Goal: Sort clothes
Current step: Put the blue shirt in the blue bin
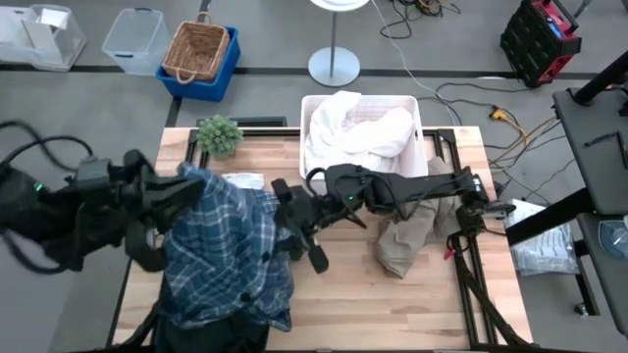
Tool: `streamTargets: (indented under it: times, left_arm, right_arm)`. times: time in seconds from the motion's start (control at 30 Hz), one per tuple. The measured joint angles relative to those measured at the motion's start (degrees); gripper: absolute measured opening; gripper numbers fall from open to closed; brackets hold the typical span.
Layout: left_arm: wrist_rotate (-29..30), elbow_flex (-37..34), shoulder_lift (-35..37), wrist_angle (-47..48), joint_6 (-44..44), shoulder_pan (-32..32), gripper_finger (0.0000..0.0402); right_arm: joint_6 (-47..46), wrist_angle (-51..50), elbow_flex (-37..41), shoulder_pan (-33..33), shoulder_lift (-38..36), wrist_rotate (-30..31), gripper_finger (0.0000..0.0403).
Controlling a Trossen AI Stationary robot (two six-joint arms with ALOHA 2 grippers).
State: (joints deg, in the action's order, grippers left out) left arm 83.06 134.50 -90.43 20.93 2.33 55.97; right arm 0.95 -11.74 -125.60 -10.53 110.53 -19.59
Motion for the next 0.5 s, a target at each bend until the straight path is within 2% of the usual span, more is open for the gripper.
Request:
streamTargets:
  times: [0.03, 0.1, 0.27, 0.4, 0.5]
  left_arm:
    - [1.97, -0.02, 0.0, 0.14, 0.38, 1.38, 0.0025]
    - [6.37, -0.02, 0.15, 0.13, 0.54, 4.67, 0.0049]
    - [7.02, 0.0, 0.74, 1.08, 0.16, 9.98, 0.0124]
    - [7.02, -0.02, 0.35, 4.52, 0.11, 10.73, 0.018]
    - [7.0, -0.02, 0.16, 6.48, 0.09, 10.73, 0.0204]
  right_arm:
    - [0.6, -1.58, -1.54, -0.15, 0.9, -0.02, 0.0047]
    - [1.48, -4.69, -4.56, -0.6, 3.04, -0.03, 0.0026]
    - [-0.16, -7.36, -9.27, -1.37, 8.58, -0.15, 0.001]
    - [-4.42, -5.61, -9.38, -1.14, 12.07, -1.83, 0.0009]
    - [-5.42, -5.53, -9.38, -0.91, 14.49, -2.38, 0.0009]
